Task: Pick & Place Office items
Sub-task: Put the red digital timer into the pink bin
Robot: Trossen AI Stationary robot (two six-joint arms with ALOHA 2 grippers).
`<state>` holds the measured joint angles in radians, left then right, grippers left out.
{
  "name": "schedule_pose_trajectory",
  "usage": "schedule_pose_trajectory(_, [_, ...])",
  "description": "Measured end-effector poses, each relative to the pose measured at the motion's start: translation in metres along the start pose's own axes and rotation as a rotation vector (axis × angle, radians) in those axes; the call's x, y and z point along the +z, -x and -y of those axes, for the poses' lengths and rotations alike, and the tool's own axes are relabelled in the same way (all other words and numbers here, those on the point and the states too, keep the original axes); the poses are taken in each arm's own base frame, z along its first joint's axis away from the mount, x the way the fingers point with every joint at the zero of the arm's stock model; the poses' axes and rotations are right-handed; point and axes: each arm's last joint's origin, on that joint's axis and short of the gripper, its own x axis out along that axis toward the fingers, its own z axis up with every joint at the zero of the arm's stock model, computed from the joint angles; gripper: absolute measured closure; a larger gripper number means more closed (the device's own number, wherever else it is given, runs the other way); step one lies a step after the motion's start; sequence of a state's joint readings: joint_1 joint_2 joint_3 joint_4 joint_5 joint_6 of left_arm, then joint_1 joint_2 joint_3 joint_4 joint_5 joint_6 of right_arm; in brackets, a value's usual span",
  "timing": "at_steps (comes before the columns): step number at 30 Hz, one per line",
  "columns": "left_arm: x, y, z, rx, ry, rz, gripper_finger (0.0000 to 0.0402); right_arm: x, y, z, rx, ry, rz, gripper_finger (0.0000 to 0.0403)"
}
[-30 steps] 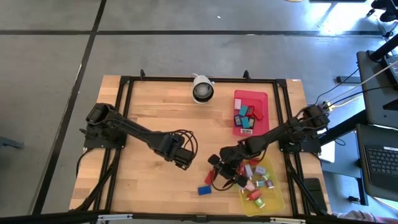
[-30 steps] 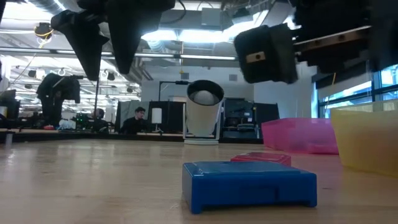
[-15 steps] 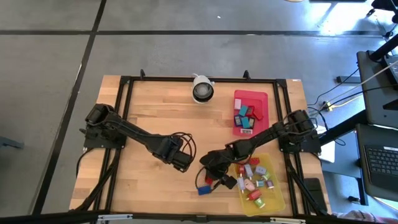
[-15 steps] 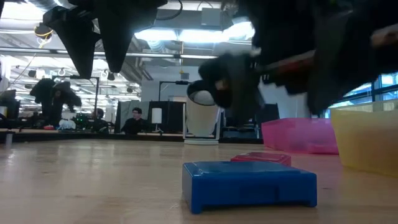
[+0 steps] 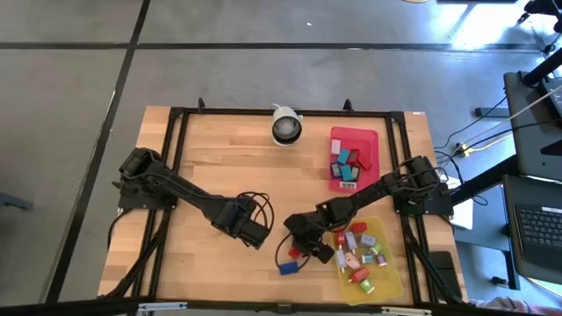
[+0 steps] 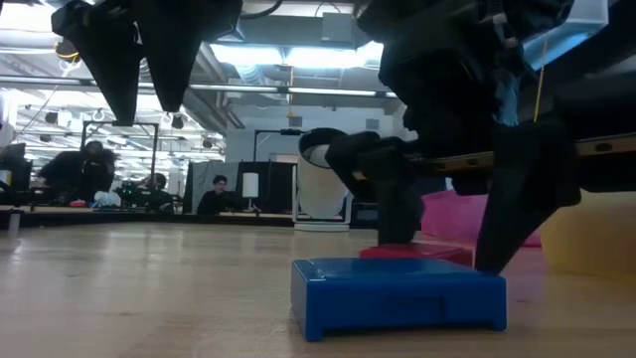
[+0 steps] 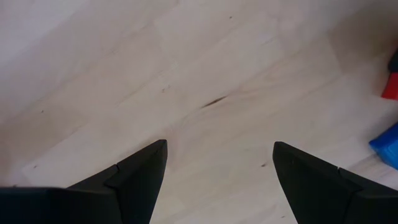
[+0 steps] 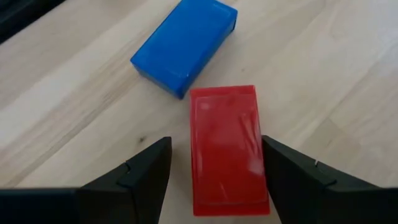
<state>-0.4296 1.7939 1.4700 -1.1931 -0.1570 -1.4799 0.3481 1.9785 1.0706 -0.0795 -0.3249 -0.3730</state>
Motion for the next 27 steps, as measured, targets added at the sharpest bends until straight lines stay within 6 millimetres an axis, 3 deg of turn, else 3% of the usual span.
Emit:
schedule_pose_trajectory(4, [0.000, 0.000, 0.000, 0.002, 0.000, 0.014, 0.0112, 0.000, 0.001, 0.001, -0.028, -0.055, -0.013, 0.0184])
schedule_pose_trajectory(9, [0.000, 0.000, 0.000, 0.003, 0.018, 0.031, 0.0112, 0.000, 0.003, 0.001, -0.096, -0.081, -0.039, 0.0248])
schedule_pose_trajectory(15, [0.000, 0.000, 0.000, 0.006, 0.017, 0.029, 0.0112, -0.001, 0.021, 0.007, -0.169, -0.258, -0.069, 0.0250])
schedule_pose_trajectory(20, [0.001, 0.000, -0.001, 0.013, 0.015, 0.058, 0.0112, -0.001, 0.066, 0.016, -0.312, -0.353, -0.123, 0.0250])
schedule_pose_trajectory(27, [0.002, 0.000, -0.001, 0.014, 0.037, 0.090, 0.0112, -0.013, 0.160, 0.012, -0.528, -0.435, -0.257, 0.0250])
